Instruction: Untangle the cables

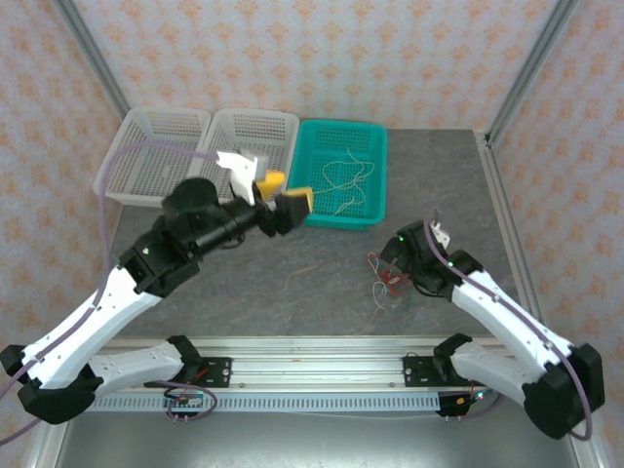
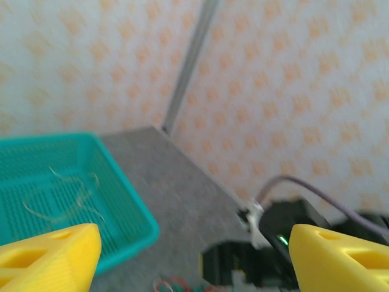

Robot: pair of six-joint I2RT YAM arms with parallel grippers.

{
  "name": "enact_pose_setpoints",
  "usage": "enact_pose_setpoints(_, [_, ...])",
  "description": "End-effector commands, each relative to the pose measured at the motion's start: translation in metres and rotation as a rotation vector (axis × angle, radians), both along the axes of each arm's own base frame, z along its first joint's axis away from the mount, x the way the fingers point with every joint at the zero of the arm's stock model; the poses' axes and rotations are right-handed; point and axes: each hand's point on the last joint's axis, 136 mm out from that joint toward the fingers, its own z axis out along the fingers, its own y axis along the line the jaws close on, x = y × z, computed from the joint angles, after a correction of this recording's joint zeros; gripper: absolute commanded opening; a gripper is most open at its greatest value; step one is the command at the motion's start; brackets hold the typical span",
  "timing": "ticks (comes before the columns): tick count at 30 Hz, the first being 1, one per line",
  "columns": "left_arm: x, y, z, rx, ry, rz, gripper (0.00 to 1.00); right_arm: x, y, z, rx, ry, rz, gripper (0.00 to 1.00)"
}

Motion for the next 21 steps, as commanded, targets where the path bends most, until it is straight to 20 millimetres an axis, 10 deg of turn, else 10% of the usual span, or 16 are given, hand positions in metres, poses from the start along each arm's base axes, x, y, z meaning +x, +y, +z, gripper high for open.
enact_pose_setpoints(1, [-0.016, -0.025, -0.068, 0.062, 0.134, -0.091, 0.83, -0.013, 0.007, -0.042, -0.035, 0.157, 0.092, 0.97])
enact_pose_setpoints(5, [-0.04, -0.053, -0.132, 0.165, 0.234, -0.184, 0.83, -0.013, 0.017, -0.079, -0.025, 0.257, 0.1, 0.88])
enact_pose_setpoints(11, [-0.044, -0.086, -0.232, 0.203, 0.386, -0.194, 0.76, -0.004, 0.04, -0.088, 0.167, 0.217, -0.01, 0.34])
enact_pose_setpoints(21, [-0.036, -0.111, -0.301, 0.196, 0.538, -0.171, 0.71, -0.007, 0.072, -0.086, 0.48, 0.219, -0.165, 0.27])
